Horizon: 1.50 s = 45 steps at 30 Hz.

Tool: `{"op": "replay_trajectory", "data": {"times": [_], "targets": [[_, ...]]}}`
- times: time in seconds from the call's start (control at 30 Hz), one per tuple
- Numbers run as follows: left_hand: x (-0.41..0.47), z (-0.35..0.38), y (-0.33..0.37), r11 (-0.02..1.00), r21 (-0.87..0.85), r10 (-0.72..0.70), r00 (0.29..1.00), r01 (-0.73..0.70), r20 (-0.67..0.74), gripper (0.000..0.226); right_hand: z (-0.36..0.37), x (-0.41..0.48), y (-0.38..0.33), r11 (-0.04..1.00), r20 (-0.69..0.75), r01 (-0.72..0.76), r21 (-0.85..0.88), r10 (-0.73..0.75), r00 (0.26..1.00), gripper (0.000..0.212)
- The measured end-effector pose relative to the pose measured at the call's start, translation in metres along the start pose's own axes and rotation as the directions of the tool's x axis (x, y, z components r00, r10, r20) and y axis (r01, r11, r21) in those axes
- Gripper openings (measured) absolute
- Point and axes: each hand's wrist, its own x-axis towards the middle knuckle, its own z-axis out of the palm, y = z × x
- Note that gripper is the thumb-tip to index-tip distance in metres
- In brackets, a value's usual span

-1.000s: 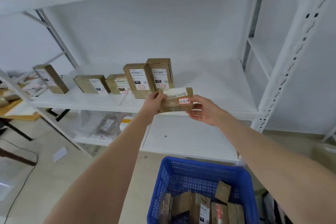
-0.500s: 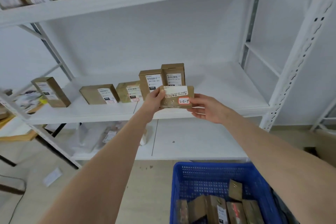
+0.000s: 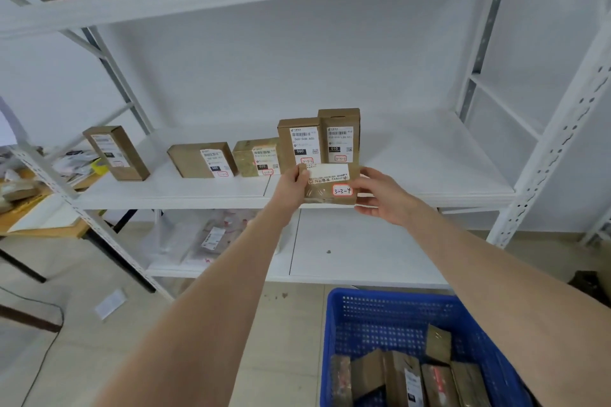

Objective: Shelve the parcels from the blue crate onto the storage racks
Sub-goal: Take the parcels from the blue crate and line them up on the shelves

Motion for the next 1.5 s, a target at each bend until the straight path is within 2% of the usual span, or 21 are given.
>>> {"op": "replay_trajectory", "data": {"times": [0.1, 0.2, 0.33, 0.53, 0.7, 0.83, 0.93, 1.13, 1.27, 1.4, 1.5], "targets": [[-0.005, -0.012, -0.009, 0.998, 0.043, -0.048, 0.998, 0.049, -0.04, 0.028, 0.016, 0.005, 0.007, 1.0, 0.014, 0.005, 0.006, -0.005, 1.0, 0.027], [-0.005, -0.037, -0.017, 0.987, 0.136, -0.072, 0.993, 0.085, -0.098, 0.026, 0.038, 0.013, 0.011, 1.0, 0.011, 0.006, 0.006, -0.006, 1.0, 0.035], [0.003, -0.082, -0.029, 0.967, 0.212, -0.103, 0.975, 0.145, -0.198, 0.025, 0.08, 0.03, 0.013, 1.0, 0.019, 0.001, 0.016, -0.001, 1.0, 0.042], [0.025, -0.164, -0.054, 0.938, 0.305, -0.09, 0.966, 0.165, -0.244, 0.028, 0.162, 0.068, 0.013, 0.999, 0.034, -0.013, -0.05, 0.015, 0.999, 0.043], [0.06, -0.24, -0.086, 0.917, 0.378, -0.065, 0.982, 0.128, -0.175, 0.029, 0.235, 0.105, 0.016, 0.997, -0.006, -0.043, -0.059, 0.042, 0.999, 0.039], [0.091, -0.289, -0.114, 0.929, 0.344, -0.095, 0.986, 0.138, -0.139, 0.039, 0.284, 0.126, 0.021, 0.995, -0.053, -0.065, -0.076, 0.061, 0.997, 0.037], [0.108, -0.307, -0.123, 0.911, 0.384, -0.126, 0.988, 0.15, -0.086, 0.037, 0.304, 0.136, 0.029, 0.996, -0.104, -0.09, -0.028, 0.087, 0.991, 0.04], [0.129, -0.308, -0.144, 0.914, 0.374, -0.168, 0.986, 0.155, 0.0, 0.023, 0.308, 0.147, 0.041, 0.992, -0.169, -0.124, 0.015, 0.125, 0.978, 0.037], [0.137, -0.3, -0.148, 0.918, 0.362, -0.179, 0.984, 0.165, 0.004, 0.032, 0.298, 0.158, 0.042, 0.99, -0.165, -0.137, -0.015, 0.133, 0.977, 0.04], [0.144, -0.298, -0.144, 0.915, 0.364, -0.19, 0.982, 0.172, 0.013, 0.022, 0.294, 0.168, 0.04, 0.99, -0.149, -0.139, -0.017, 0.135, 0.98, 0.038], [0.158, -0.292, -0.137, 0.932, 0.321, -0.179, 0.984, 0.167, 0.009, 0.032, 0.285, 0.175, 0.036, 0.992, -0.155, -0.125, -0.001, 0.123, 0.98, 0.039]]}}
